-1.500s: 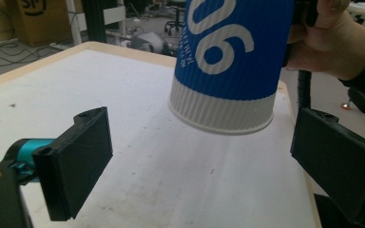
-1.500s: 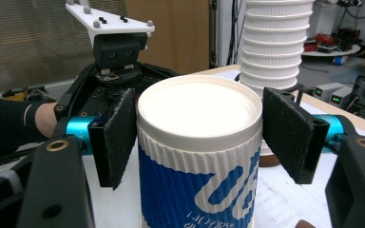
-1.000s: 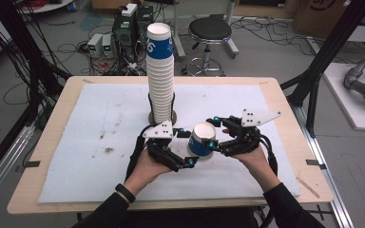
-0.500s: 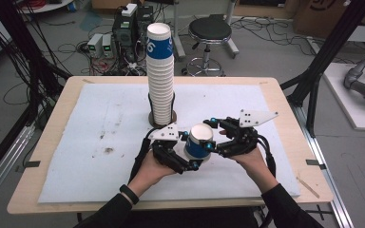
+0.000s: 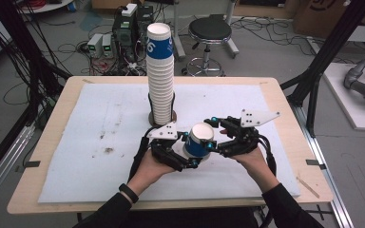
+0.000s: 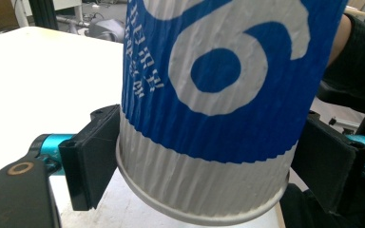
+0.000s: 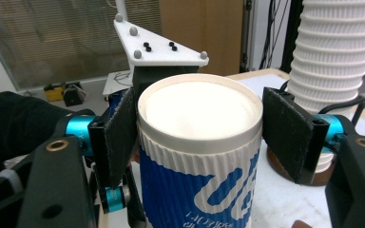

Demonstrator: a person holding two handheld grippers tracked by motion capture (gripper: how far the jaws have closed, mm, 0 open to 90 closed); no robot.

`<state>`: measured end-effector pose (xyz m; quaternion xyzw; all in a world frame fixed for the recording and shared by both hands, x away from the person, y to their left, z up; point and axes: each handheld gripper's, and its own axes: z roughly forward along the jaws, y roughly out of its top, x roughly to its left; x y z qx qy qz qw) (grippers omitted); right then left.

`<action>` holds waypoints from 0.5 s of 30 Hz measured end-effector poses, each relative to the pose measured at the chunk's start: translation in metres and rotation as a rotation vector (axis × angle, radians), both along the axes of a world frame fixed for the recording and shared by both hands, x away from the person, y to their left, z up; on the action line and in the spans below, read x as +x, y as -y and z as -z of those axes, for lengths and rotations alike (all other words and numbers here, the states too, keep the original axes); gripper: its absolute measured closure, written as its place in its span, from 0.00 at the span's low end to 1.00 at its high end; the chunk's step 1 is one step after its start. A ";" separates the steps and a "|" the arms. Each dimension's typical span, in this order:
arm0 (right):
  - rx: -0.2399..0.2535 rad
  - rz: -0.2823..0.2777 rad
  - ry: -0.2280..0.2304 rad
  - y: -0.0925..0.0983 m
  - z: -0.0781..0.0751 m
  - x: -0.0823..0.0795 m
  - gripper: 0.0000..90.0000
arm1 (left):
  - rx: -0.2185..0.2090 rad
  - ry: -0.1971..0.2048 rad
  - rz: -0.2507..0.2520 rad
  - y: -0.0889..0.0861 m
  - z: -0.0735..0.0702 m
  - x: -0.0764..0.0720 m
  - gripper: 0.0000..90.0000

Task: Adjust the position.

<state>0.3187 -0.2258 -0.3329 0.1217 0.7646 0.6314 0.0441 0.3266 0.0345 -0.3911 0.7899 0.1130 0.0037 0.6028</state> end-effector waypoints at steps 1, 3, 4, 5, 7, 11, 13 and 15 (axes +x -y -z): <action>-0.003 0.002 0.012 0.000 0.000 -0.001 0.34 | 0.009 0.008 0.003 -0.001 -0.001 0.000 0.18; -0.009 0.001 0.027 0.000 -0.001 -0.002 0.33 | 0.021 0.012 0.007 -0.001 -0.003 0.000 0.19; -0.011 0.000 0.025 0.001 -0.002 -0.002 0.32 | 0.020 0.014 0.008 -0.002 -0.004 0.000 0.19; -0.013 -0.003 0.023 0.001 -0.002 -0.001 0.30 | 0.022 0.011 0.011 -0.002 -0.005 0.000 0.19; -0.026 -0.002 0.009 0.001 -0.002 -0.001 0.28 | 0.049 0.014 0.020 -0.003 -0.008 0.001 0.19; -0.026 -0.014 0.010 0.005 -0.006 0.000 0.23 | 0.097 0.027 0.029 -0.003 -0.013 0.001 0.20; -0.036 -0.012 0.014 0.009 -0.011 0.000 0.22 | 0.129 0.024 0.035 -0.003 -0.015 0.001 0.20; -0.054 -0.017 0.027 0.011 -0.015 -0.001 0.22 | 0.159 0.024 0.038 -0.003 -0.018 0.001 0.20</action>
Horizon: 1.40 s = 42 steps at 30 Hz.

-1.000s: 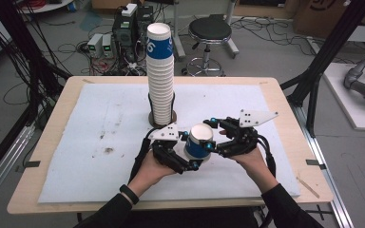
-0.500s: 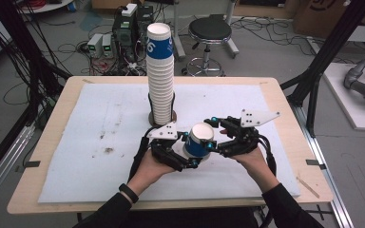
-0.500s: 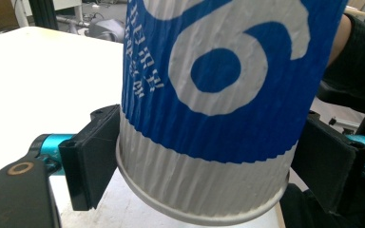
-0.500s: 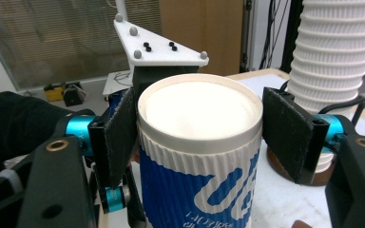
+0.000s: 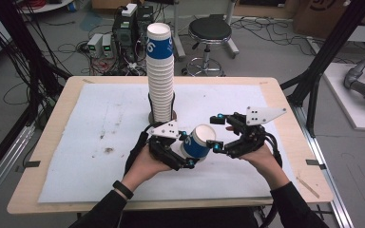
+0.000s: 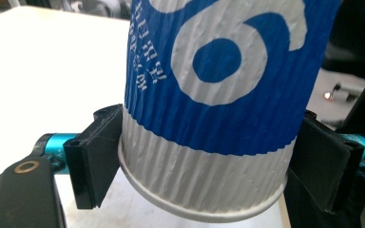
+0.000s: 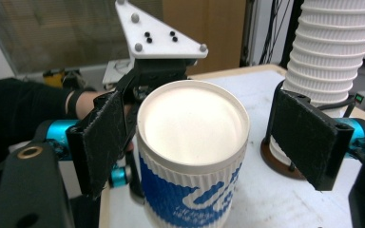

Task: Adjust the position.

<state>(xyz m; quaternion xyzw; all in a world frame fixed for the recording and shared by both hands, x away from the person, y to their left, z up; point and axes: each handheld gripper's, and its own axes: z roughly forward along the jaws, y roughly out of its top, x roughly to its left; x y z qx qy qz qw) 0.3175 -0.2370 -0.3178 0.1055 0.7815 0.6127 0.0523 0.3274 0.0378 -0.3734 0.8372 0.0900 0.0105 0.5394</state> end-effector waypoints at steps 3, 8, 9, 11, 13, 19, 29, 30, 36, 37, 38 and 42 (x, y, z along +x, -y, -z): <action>-0.054 -0.012 -0.022 0.002 -0.006 -0.001 0.22 | 0.051 0.012 0.004 0.001 -0.004 -0.001 0.20; -0.150 -0.052 -0.049 -0.001 -0.009 -0.001 0.22 | 0.134 0.028 0.011 0.003 -0.011 -0.002 0.20; -0.155 -0.049 -0.052 -0.002 -0.009 -0.001 0.22 | 0.151 0.029 0.014 0.004 -0.012 -0.003 0.20; -0.171 -0.055 -0.060 -0.003 -0.008 0.000 0.22 | 0.178 0.036 0.018 0.006 -0.013 -0.004 0.20; -0.200 -0.053 -0.071 -0.004 -0.007 0.000 0.22 | 0.201 0.040 0.023 0.007 -0.014 -0.005 0.21; -0.268 -0.068 -0.080 -0.011 -0.001 0.001 0.22 | 0.245 0.045 0.027 0.010 -0.013 -0.005 0.21; -0.323 -0.065 -0.055 -0.018 0.005 0.001 0.33 | 0.248 0.038 0.031 0.010 -0.012 -0.005 0.19; -0.319 -0.070 -0.050 -0.017 0.005 0.002 0.33 | 0.245 0.038 0.031 0.010 -0.013 -0.005 0.19; -0.242 -0.059 -0.088 -0.009 0.004 0.006 0.33 | 0.113 0.019 0.013 0.001 -0.015 -0.002 0.13; -0.220 -0.059 -0.093 -0.007 0.004 0.007 0.33 | 0.096 0.020 0.011 0.000 -0.016 -0.002 0.12; -0.209 -0.057 -0.097 -0.006 0.004 0.008 0.33 | 0.065 0.013 0.006 -0.002 -0.017 -0.002 0.11; -0.127 -0.047 -0.122 0.001 0.002 0.009 0.33 | -0.045 -0.011 -0.035 -0.010 -0.016 0.000 0.11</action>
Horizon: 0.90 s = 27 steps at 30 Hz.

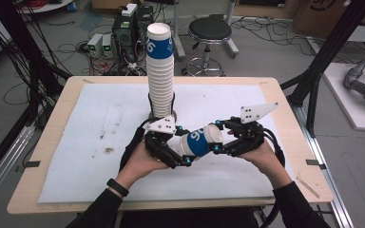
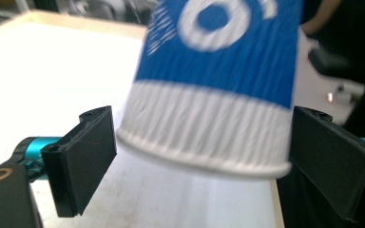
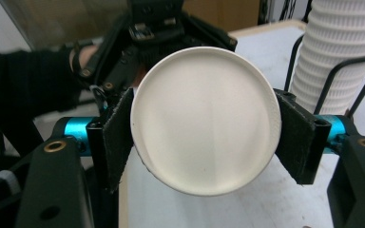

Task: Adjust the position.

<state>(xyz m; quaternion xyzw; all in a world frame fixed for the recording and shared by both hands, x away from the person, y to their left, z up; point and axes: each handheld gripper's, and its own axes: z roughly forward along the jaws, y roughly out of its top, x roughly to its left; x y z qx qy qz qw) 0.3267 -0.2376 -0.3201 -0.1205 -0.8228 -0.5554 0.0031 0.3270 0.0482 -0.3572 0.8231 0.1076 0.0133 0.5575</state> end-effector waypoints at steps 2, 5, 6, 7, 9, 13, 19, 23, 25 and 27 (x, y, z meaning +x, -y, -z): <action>0.044 0.008 -0.006 0.003 -0.002 0.000 0.33 | -0.061 -0.015 -0.015 -0.004 0.002 0.001 0.10; 0.079 0.012 -0.008 0.005 -0.003 0.000 0.33 | -0.121 -0.028 -0.016 -0.006 0.005 0.001 0.10; 0.088 0.012 -0.006 0.006 -0.003 0.000 0.33 | -0.136 -0.028 -0.017 -0.007 0.005 0.001 0.10; 0.096 0.016 -0.010 0.006 -0.003 0.000 0.33 | -0.153 -0.028 -0.011 -0.007 0.006 0.001 0.10; 0.114 0.009 -0.019 0.006 -0.002 0.001 0.33 | -0.171 -0.041 -0.008 -0.006 0.006 0.002 0.10; 0.136 0.005 -0.033 0.006 0.000 0.002 0.33 | -0.192 -0.041 0.007 -0.006 0.007 0.003 0.10; 0.158 0.002 -0.044 0.005 0.003 0.003 0.33 | -0.223 -0.045 0.035 -0.010 0.006 0.004 0.17; 0.177 -0.003 -0.062 0.005 0.005 0.005 0.33 | -0.224 -0.037 0.038 -0.012 0.005 0.004 0.19; 0.172 -0.006 -0.067 0.005 0.006 0.005 0.33 | -0.226 -0.036 0.037 -0.012 0.005 0.004 0.19; 0.177 -0.008 -0.068 0.006 0.006 0.006 0.33 | -0.223 -0.032 0.037 -0.013 0.004 0.004 0.20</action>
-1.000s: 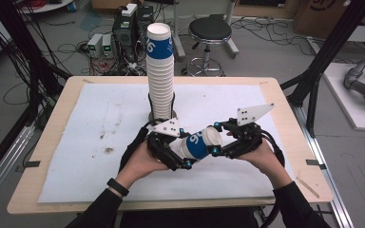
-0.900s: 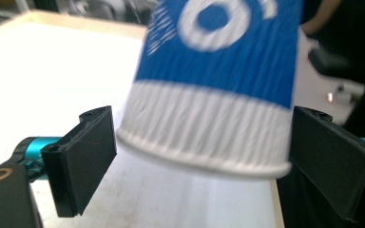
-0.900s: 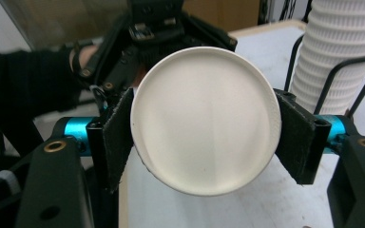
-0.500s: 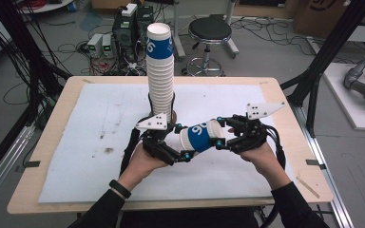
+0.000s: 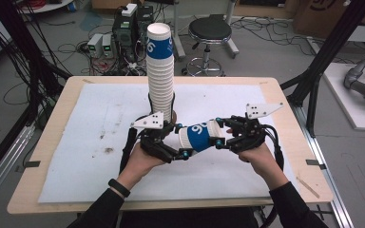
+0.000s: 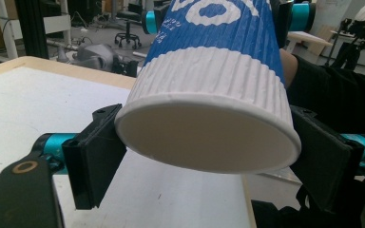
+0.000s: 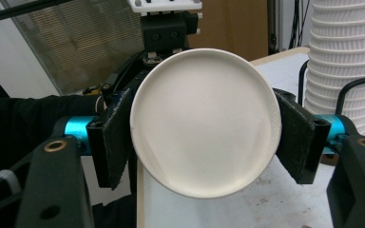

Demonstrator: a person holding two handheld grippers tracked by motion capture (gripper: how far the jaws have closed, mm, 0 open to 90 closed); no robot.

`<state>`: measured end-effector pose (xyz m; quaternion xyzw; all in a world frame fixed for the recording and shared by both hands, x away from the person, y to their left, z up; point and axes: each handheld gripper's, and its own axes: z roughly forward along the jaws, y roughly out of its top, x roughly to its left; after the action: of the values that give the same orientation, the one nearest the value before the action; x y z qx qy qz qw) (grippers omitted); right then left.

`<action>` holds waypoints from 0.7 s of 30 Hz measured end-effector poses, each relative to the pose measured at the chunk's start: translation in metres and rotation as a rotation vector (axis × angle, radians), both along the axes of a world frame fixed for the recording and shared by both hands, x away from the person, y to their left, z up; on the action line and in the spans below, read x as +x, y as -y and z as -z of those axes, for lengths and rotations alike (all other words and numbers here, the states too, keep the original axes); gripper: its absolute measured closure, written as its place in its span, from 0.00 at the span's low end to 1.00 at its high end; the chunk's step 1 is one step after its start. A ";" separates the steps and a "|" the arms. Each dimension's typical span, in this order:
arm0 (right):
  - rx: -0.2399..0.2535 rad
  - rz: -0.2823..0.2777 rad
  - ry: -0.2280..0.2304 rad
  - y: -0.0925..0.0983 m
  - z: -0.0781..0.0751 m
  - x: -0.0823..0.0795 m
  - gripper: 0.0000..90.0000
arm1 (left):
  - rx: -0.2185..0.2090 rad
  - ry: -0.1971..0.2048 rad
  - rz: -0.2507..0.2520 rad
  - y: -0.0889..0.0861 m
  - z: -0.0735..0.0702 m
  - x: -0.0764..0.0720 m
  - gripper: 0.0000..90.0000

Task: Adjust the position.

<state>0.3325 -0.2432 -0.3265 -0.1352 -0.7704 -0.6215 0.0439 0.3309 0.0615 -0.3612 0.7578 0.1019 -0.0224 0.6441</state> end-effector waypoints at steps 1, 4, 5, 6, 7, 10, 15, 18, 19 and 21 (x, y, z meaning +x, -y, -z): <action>-0.003 -0.003 -0.002 0.000 0.000 0.000 0.33 | 0.001 0.000 0.001 0.000 0.000 0.000 0.20; -0.008 -0.005 -0.006 0.000 0.000 0.000 0.33 | 0.003 0.006 0.002 -0.002 -0.002 0.000 0.20; -0.014 -0.002 0.001 0.000 0.000 0.000 0.32 | 0.007 0.005 0.003 -0.002 -0.002 0.001 0.20; -0.022 0.004 0.003 -0.001 0.000 0.000 0.32 | 0.010 0.008 0.002 -0.003 -0.002 0.001 0.20; -0.032 0.006 0.013 -0.001 0.000 -0.001 0.32 | 0.013 0.008 0.001 -0.003 -0.003 0.001 0.20; -0.057 0.013 0.025 -0.003 0.000 -0.002 0.31 | 0.022 0.009 0.001 -0.003 -0.003 0.001 0.21; -0.146 0.049 0.079 -0.005 -0.005 -0.005 0.24 | 0.055 0.021 0.000 -0.004 -0.005 0.001 0.21; -0.167 0.043 0.100 -0.004 -0.010 -0.007 0.24 | 0.083 0.028 0.000 -0.004 -0.007 0.000 0.21; -0.176 0.048 0.120 -0.004 -0.011 -0.007 0.24 | 0.096 0.033 0.000 -0.004 -0.008 0.000 0.21; -0.221 0.047 0.137 -0.003 -0.013 -0.009 0.24 | 0.133 0.046 -0.001 -0.003 -0.010 -0.001 0.21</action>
<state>0.3234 -0.2401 -0.3133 -0.1144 -0.8322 -0.5412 -0.0385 0.3302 0.0647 -0.3508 0.7993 0.0887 0.0022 0.5944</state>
